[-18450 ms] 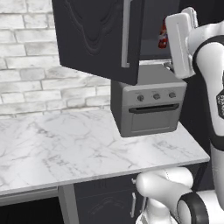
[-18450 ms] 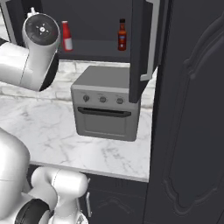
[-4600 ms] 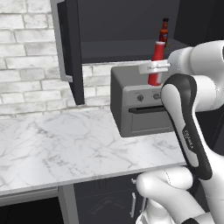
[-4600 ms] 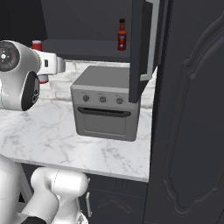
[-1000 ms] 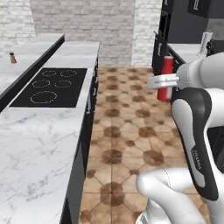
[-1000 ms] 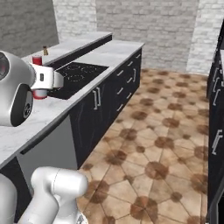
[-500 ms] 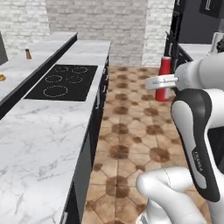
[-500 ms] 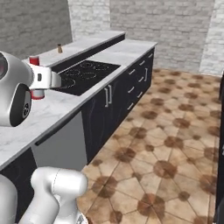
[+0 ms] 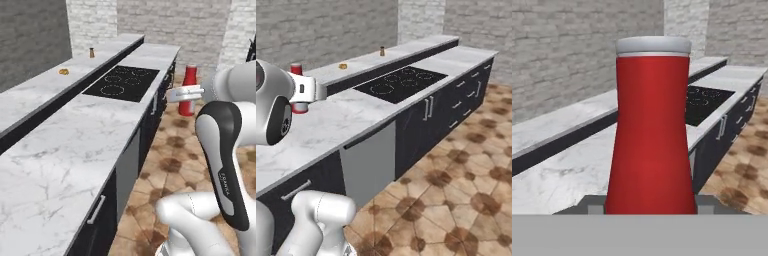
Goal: Move the ketchup and condiment bottle from the cabinet to the dining counter.
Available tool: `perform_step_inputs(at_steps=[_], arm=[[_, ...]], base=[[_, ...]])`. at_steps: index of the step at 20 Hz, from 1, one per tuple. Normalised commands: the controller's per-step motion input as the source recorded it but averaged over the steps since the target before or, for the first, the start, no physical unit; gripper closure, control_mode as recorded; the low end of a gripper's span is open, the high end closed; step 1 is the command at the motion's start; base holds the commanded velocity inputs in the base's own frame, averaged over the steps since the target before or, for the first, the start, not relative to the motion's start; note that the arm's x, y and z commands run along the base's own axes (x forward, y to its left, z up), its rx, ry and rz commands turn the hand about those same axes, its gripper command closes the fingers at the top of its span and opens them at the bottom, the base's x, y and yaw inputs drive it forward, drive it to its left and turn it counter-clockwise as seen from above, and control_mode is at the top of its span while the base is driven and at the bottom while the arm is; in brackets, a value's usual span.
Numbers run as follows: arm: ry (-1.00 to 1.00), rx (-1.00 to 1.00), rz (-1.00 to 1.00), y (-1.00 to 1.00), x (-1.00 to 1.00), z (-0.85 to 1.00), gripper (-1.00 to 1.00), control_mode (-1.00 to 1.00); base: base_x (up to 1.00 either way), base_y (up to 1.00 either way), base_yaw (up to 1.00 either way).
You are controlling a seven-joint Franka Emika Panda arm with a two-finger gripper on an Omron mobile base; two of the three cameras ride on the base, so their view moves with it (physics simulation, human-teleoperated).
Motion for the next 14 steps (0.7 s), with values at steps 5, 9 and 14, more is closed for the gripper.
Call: perform_step_inputs(at_steps=[5, 9, 14], arm=[[0.00, 0.00, 0.00, 0.00, 0.00, 0.00, 1.00, 1.00], [0.00, 0.00, 0.00, 0.00, 0.00, 0.00, 1.00, 1.00], [0.00, 0.00, 0.00, 0.00, 0.00, 0.00, 1.00, 1.00]], base=[[-0.29, 0.00, 0.88], [-0.23, 0.00, 0.93], [-0.25, 0.02, 0.61]])
